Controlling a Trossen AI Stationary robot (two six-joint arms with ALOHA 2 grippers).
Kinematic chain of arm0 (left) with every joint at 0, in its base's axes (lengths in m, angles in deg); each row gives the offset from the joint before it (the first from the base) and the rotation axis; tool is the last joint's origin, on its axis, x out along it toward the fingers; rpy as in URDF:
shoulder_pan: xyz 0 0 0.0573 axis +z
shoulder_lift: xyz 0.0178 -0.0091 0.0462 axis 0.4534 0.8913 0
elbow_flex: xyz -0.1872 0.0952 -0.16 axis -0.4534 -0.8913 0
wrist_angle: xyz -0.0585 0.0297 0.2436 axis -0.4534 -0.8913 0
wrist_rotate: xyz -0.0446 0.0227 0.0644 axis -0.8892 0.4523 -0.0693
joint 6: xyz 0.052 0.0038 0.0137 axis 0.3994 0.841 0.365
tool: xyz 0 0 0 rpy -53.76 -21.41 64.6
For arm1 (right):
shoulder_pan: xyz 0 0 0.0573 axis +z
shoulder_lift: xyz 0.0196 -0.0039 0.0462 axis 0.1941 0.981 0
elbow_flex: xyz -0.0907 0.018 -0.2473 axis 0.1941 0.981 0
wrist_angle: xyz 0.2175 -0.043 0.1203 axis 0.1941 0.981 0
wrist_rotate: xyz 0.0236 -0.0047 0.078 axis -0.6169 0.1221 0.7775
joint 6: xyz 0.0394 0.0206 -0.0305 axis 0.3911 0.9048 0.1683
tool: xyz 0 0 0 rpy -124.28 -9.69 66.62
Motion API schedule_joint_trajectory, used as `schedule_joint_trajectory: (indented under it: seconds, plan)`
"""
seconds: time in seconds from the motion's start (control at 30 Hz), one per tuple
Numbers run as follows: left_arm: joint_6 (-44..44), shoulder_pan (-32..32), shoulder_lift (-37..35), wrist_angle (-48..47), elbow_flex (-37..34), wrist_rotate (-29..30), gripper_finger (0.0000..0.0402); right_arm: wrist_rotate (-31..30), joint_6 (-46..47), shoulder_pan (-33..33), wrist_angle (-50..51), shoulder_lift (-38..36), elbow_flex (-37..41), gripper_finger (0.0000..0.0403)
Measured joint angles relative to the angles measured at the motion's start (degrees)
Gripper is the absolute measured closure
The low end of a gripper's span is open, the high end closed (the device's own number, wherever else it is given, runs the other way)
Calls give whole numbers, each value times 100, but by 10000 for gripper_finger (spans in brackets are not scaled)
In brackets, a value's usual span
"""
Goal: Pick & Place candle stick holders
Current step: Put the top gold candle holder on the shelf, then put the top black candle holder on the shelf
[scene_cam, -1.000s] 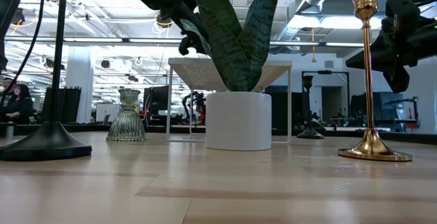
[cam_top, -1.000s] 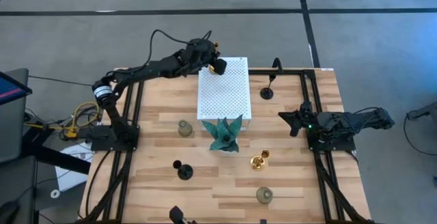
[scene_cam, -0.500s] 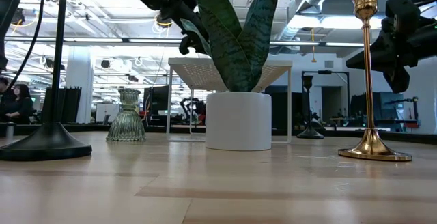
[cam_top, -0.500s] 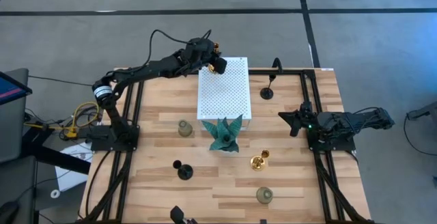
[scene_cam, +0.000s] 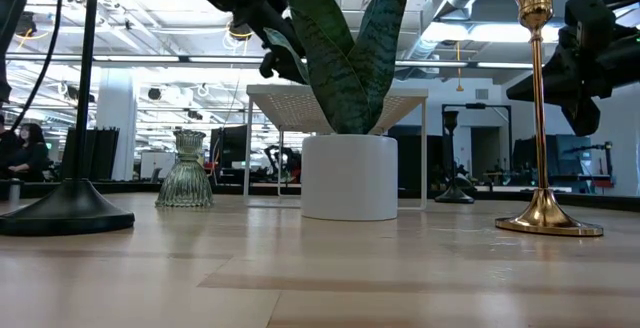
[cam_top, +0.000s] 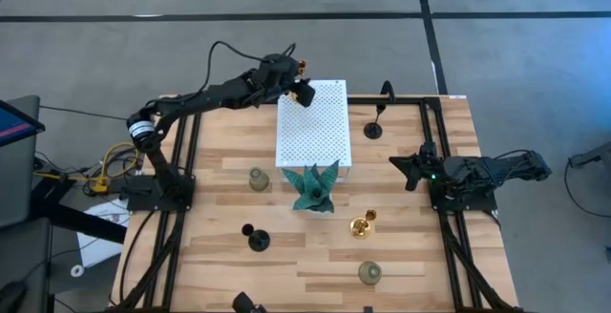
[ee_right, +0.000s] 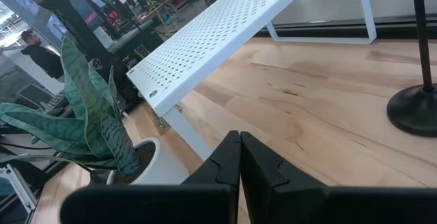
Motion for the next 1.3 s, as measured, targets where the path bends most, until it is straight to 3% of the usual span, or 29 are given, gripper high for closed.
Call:
schedule_joint_trajectory:
  seconds: [0.27, 0.5, 0.63, 0.77, 0.93, 1.07, 1.3]
  plan:
    - [14, -106, -511, -504, -2, -151, 195, -2, -16, 1, 4, -1, 0, 403]
    - [-5, -466, -1267, -2062, 0, -649, 208, 7, -13, 0, 4, 0, 0, 403]
    - [9, -829, -1762, -2679, -10, -781, 236, 7, -15, 0, 4, 0, 0, 403]
    - [76, -1171, -2394, -2665, -333, -794, 292, 2, -15, 1, 4, 0, 0, 403]
    - [79, -1370, -3412, -2681, -1208, -786, 384, 1, -38, 0, 2, 0, 0, 403]
    - [-5, -1379, -4386, -2344, -2215, -780, 394, -4, -39, -1, -2, 0, 0, 403]
    - [258, -1380, -5731, 488, -4567, -1491, 396, -4, -42, 0, -15, -2, 0, 403]
